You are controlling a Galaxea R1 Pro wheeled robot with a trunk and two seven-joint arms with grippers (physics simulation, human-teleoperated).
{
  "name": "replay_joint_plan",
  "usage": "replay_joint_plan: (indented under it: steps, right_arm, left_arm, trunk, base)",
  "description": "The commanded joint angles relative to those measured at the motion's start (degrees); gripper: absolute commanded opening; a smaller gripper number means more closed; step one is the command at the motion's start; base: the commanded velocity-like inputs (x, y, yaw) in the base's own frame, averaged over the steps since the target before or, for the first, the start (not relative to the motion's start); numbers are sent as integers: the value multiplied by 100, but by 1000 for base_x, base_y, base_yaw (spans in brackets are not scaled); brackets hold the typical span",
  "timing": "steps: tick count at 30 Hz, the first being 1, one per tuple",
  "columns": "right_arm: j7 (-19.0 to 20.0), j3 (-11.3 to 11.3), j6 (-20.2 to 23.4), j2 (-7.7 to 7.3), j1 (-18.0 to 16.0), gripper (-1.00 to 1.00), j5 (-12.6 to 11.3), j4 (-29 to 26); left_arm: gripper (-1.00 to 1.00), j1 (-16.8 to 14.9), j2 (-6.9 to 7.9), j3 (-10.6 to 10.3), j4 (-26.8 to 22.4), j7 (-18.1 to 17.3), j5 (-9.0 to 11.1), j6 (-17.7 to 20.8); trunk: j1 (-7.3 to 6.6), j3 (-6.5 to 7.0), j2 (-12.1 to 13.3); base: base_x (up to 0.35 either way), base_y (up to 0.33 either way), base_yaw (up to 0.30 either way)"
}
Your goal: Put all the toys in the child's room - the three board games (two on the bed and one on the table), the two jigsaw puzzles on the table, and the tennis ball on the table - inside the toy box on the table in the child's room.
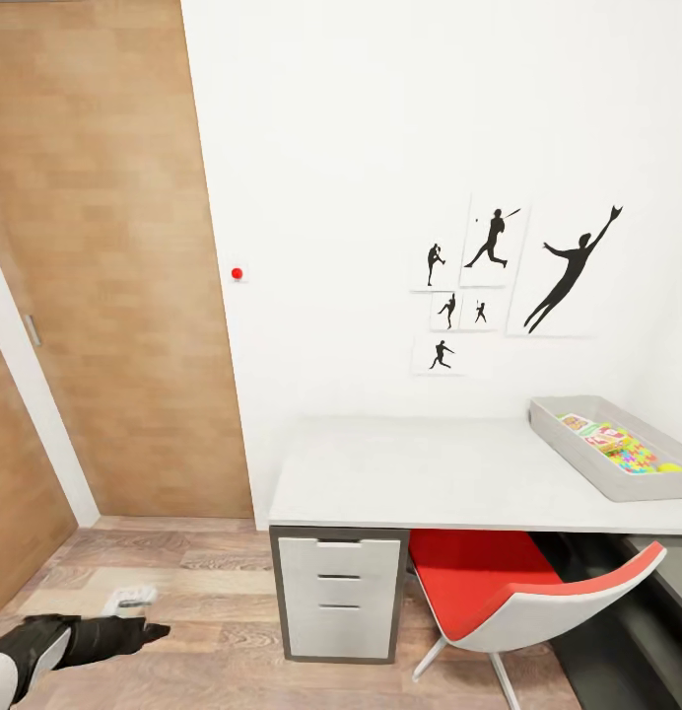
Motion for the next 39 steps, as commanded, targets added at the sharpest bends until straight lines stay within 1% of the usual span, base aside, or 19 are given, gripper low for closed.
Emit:
replay_joint_plan:
  steps: [1, 2, 3, 4, 5, 6, 7, 9, 10, 12, 13, 14, 15, 17, 19, 21, 26, 31, 39]
  right_arm:
    - [10, -32, -205, 3, 0, 100, -15, 199]
    - [2, -28, -425, 1, 0, 100, -6, 384]
    - [-3, -27, -527, 1, 0, 100, -3, 475]
    - [-10, -26, -713, 2, 0, 100, 1, 659]
    - [-12, -25, -786, 2, 0, 100, 2, 741]
    - [-17, -20, -936, 2, 0, 100, 5, 970]
    - [-18, -17, -968, 0, 0, 100, 8, 1038]
    - [-25, 46, -1044, -1, 0, 100, 13, 1259]
    - [-28, 92, -1055, -2, 0, 100, 14, 1307]
    - [-48, 409, -1078, -5, 0, 100, 7, 1460]
    - [-61, 509, -1080, -5, 0, 100, 2, 1487]
    - [-100, 714, -1084, -5, 0, 100, -5, 1527]
    - [-126, 816, -1085, -7, 0, 100, -8, 1544]
    - [-280, 1152, -1090, -9, 0, 100, -12, 1652]
    - [-413, 1320, -1093, -8, 0, 100, -11, 1831]
    - [-542, 1415, -1095, -9, 0, 100, -18, 2042]
    - [-894, 1499, -1100, -26, 0, 100, -30, 2414]
    - [-993, 1514, -1105, -30, 0, 100, -33, 2472]
    - [-1013, 1508, -1105, 28, 0, 100, -63, 2501]
  left_arm:
    - [100, 107, -101, 62, 65, 486, -52, -69]
    - [100, 238, -212, 62, 112, 990, -57, -171]
    - [100, 313, -271, 62, 129, 1245, -58, -231]
    - [100, 486, -392, 62, 153, 1767, -61, -386]
    - [100, 562, -444, 62, 162, 1995, -60, -463]
    - [100, 799, -582, 62, 183, 2631, -54, -730]
    - [100, 881, -622, 62, 193, 2829, -53, -825]
    - [100, 1208, -764, 62, 216, 3520, -44, -1193]
    - [100, 1285, -792, 62, 219, 3661, -41, -1271]
    - [100, 1560, -895, 62, 233, 4071, -36, -1502]
    - [100, 1619, -922, 62, 236, 4133, -37, -1537]
    - [100, 1737, -977, 62, 241, 4224, -39, -1589]
    - [100, 1796, -1003, 62, 242, 4256, -41, -1610]
    - [100, 2028, -1101, 62, 246, 4332, -48, -1654]
    - [100, 2170, -1163, 62, 251, 4358, -48, -1668]
    - [100, 2317, -1206, 62, 258, 4371, -49, -1674]
    - [100, 2806, -1343, 62, 270, 4383, -46, -1675]
    - [100, 2896, -1423, 84, 262, 4378, -35, -1681]
    - [100, 2912, -1760, 106, 260, 4376, -25, -1683]
  trunk:
    - [2, -2, -5]
    - [2, -2, -5]
    - [2, -2, -5]
    - [2, -2, -5]
    - [2, -2, -5]
    - [2, -2, -5]
    - [2, -2, -5]
    - [2, -2, -5]
    - [2, -2, -5]
    - [2, -2, -5]
    - [2, -2, -5]
    - [2, -2, -5]
    - [2, -2, -5]
    - [2, -2, -5]
    - [2, -2, -5]
    - [2, -2, -5]
    - [2, -2, -5]
    - [2, -2, -5]
    - [2, -2, -5]
  base:
    - [0, 0, 0]
    - [0, 0, 0]
    - [0, 0, 0]
    - [0, 0, 0]
    - [0, 0, 0]
    - [0, 0, 0]
    - [0, 0, 0]
    - [0, 0, 0]
    - [0, 0, 0]
    - [0, 0, 0]
    - [0, 0, 0]
    - [0, 0, 0]
    - [0, 0, 0]
    - [0, 0, 0]
    - [0, 0, 0]
    - [0, 0, 0]
    - [0, 0, 0]
    - [0, 0, 0]
    - [0, 0, 0]
